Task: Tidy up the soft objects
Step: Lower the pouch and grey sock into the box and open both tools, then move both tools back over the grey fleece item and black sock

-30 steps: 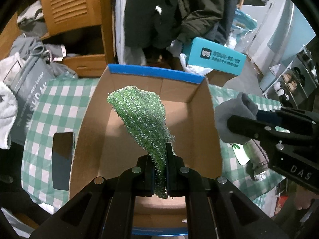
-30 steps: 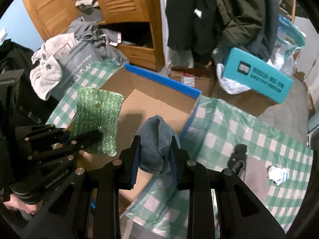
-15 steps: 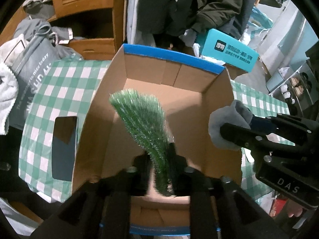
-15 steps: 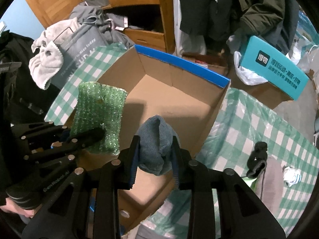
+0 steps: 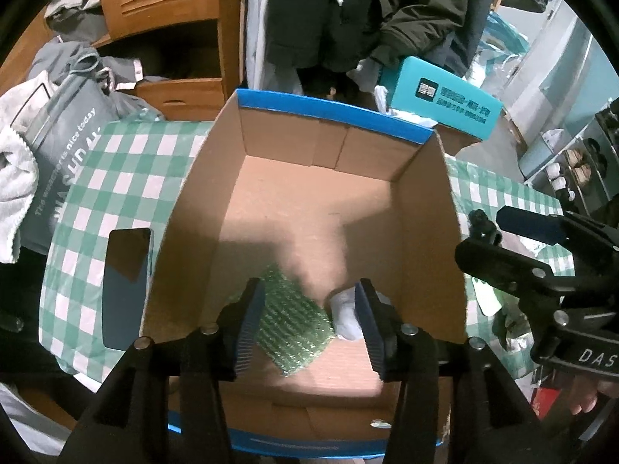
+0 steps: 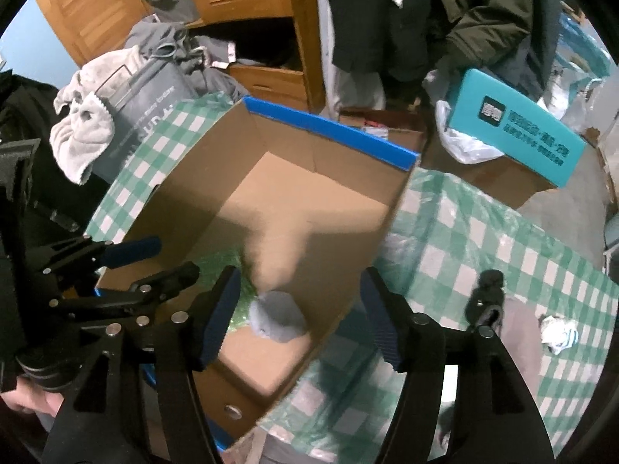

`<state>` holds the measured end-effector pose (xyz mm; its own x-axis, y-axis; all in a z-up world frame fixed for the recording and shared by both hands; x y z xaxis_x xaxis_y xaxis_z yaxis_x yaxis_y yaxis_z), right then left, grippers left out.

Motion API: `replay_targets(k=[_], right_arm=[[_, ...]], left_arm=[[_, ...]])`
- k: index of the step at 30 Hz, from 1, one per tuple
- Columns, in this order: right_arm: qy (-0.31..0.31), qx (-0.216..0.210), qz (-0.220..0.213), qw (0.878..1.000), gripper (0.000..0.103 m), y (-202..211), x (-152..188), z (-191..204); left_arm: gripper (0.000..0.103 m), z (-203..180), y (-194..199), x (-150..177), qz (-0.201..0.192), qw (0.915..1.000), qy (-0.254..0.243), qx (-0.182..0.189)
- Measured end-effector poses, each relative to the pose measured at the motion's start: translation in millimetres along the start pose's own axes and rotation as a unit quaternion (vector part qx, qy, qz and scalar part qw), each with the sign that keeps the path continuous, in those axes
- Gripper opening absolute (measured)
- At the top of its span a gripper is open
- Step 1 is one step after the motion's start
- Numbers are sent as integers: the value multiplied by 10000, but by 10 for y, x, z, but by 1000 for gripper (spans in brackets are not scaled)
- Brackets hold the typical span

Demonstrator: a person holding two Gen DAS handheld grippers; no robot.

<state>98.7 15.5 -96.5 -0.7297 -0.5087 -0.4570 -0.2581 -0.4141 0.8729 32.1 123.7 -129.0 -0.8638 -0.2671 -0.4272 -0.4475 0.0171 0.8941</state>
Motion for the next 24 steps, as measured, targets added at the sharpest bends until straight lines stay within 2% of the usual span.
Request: replay_targets(k=[7,14,24], right_arm=[[-105,151,-95,9998,74,150,83,-210],[-254,252,-170,9992,78,296,191,-436],[-415,522,-137,9977,80,447,435,-814]], left_arm=[[53,-199,58,-14,-77,9996,-249,50],[66,-401,141,-28,-210,9988,-429,115],[67,-774,130,-1,-138,9967,-762,228]])
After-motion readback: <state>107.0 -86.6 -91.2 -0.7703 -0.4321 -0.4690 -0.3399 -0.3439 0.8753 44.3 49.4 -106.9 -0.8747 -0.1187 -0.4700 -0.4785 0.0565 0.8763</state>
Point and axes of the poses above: each gripper's, at about its wrist camera, not at the fingertips, and y roughly against the way its jaws point, z to its left, x to its underside, the point moved 7 cm from there along -y, roughly the way its jaws point, and after that the axes turned 2 degrees about -z, right-handed, at the moved point
